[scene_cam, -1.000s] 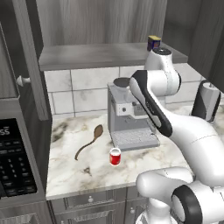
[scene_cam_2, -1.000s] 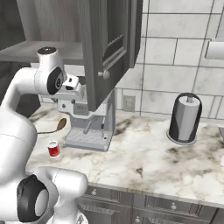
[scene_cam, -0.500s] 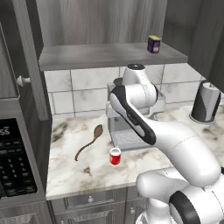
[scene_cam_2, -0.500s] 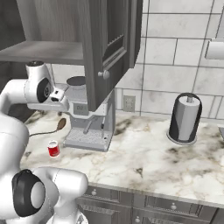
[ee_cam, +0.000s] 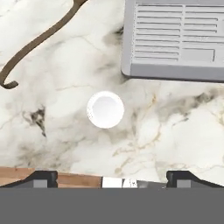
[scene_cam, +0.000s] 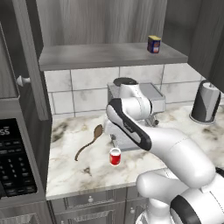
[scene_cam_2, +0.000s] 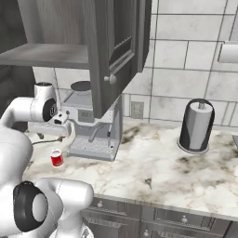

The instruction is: Restock the canned food cabinet by taking the new fresh canned food from the counter and placing it in the cabinet. Then, take the old canned food from the cabinet and place it on the counter.

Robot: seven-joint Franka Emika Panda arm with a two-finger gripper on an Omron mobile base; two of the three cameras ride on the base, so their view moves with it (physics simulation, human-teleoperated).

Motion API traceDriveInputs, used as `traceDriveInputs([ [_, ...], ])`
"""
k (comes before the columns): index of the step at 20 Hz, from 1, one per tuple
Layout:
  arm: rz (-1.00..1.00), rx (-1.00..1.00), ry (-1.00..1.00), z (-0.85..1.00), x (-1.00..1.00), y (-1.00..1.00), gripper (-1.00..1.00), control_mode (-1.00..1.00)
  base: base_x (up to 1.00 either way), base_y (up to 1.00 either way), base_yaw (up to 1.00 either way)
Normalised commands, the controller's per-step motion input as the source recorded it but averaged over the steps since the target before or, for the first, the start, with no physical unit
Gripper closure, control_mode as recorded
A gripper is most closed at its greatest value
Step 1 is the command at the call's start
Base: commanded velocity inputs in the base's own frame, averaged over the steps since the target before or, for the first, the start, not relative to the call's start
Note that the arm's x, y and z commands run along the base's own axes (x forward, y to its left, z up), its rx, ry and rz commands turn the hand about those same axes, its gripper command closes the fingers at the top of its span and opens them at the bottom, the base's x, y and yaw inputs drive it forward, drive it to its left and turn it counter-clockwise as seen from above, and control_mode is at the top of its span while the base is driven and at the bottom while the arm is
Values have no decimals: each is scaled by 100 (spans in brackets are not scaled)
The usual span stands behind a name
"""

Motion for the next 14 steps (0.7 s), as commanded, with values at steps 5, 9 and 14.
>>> traceDriveInputs([
  [5, 0, 0, 11, -67, -12, 9, -100, -100, 0, 0, 0],
  [9, 0, 0, 5, -66, 0, 1, -100, -100, 0, 0, 0],
  [14, 0, -8, 0, -59, 0, 0, -100, -100, 0, 0, 0],
])
